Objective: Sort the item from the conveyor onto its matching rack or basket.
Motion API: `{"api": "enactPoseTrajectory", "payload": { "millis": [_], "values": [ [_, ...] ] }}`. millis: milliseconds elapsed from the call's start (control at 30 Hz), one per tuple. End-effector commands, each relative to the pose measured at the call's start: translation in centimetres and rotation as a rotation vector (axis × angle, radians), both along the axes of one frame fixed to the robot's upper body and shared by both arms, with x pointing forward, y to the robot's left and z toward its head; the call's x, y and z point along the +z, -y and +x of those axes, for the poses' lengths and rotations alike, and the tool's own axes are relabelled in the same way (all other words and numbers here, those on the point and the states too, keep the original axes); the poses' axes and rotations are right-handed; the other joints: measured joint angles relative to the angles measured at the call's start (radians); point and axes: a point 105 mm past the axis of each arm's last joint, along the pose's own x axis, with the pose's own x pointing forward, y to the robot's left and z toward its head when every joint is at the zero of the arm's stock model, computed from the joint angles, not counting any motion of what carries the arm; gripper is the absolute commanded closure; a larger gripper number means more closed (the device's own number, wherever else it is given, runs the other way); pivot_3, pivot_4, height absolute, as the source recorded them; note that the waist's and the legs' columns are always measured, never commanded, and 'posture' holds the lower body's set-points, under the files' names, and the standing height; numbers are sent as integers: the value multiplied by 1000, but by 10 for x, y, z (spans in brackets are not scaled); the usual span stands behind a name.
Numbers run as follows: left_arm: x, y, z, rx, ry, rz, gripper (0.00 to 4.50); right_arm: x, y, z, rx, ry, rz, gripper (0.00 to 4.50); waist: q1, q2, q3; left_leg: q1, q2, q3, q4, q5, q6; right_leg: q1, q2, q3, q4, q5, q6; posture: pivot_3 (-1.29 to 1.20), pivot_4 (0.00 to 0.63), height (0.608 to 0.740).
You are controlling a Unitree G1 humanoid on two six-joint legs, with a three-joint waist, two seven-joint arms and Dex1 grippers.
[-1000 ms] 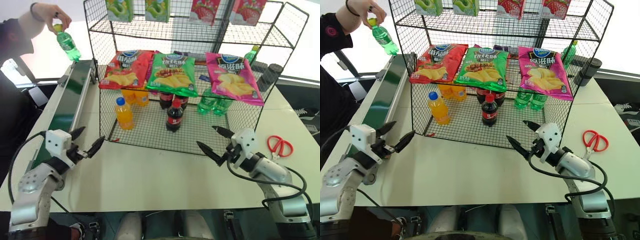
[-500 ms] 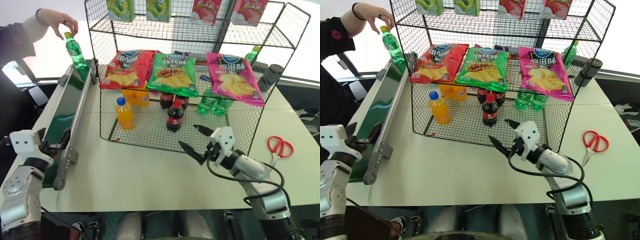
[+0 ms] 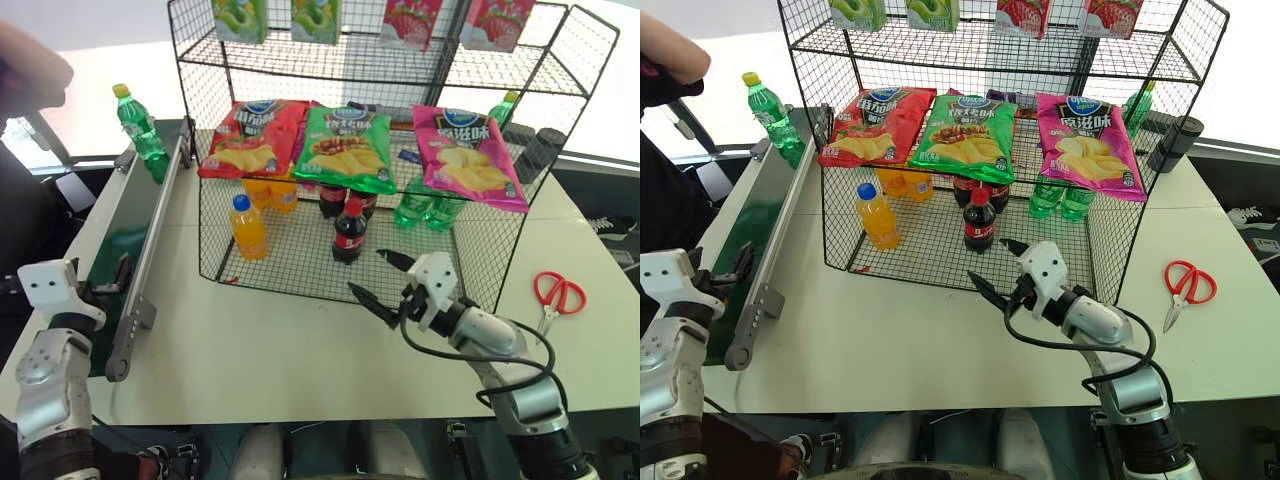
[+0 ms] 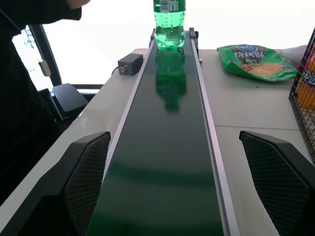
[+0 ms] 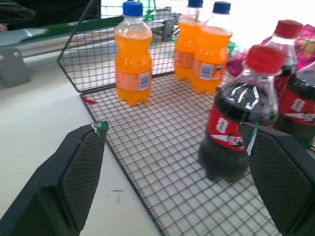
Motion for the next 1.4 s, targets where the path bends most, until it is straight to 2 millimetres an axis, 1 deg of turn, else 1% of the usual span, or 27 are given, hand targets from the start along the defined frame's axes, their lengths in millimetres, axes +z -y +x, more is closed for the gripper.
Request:
{"api": "enactPoseTrajectory", "payload": {
  "millis": [33,200,333,433,667,933,1167,1400],
  "values": [
    [7,-6,-1,37,38,24,0,12,-11,-11,66,32,34,89,-1,0,0,0,0,0,0,0,0,0,0,0,0,0,0,0,150,740],
    [1,-11,-1,60,26,-1,0,12,-23,-25,151,26,38,89,-3,0,0,0,0,0,0,0,0,0,-1,0,0,0,0,0,150,740],
    [3,-12,-2,69,40,7,0,11,-36,-38,231,6,46,89,-3,0,0,0,0,0,0,0,0,-1,-1,0,0,0,0,0,150,740],
    [5,-16,-3,93,54,15,0,9,-43,-42,257,-18,66,89,-3,0,0,0,0,0,0,0,0,0,-1,0,0,0,0,0,150,740],
    [5,-19,-4,119,69,30,0,7,-44,-42,268,-16,59,89,-2,-1,0,0,-1,0,-1,0,0,0,-2,0,0,0,0,0,150,740],
    [9,-13,1,82,90,31,0,4,-45,-45,276,-28,67,89,-3,-1,0,0,-1,0,-1,0,0,0,-3,-1,-1,0,0,0,150,740],
    [9,-12,3,78,94,30,0,2,-43,-43,277,-29,67,89,-3,-1,0,0,-1,0,-1,0,0,-1,-3,-1,-1,0,0,0,150,740],
    [11,-14,2,102,105,39,0,4,-47,-45,295,-28,68,89,-3,-1,0,-1,-1,0,-1,0,0,-1,-3,-1,-1,0,0,0,150,740]
  ]
}}
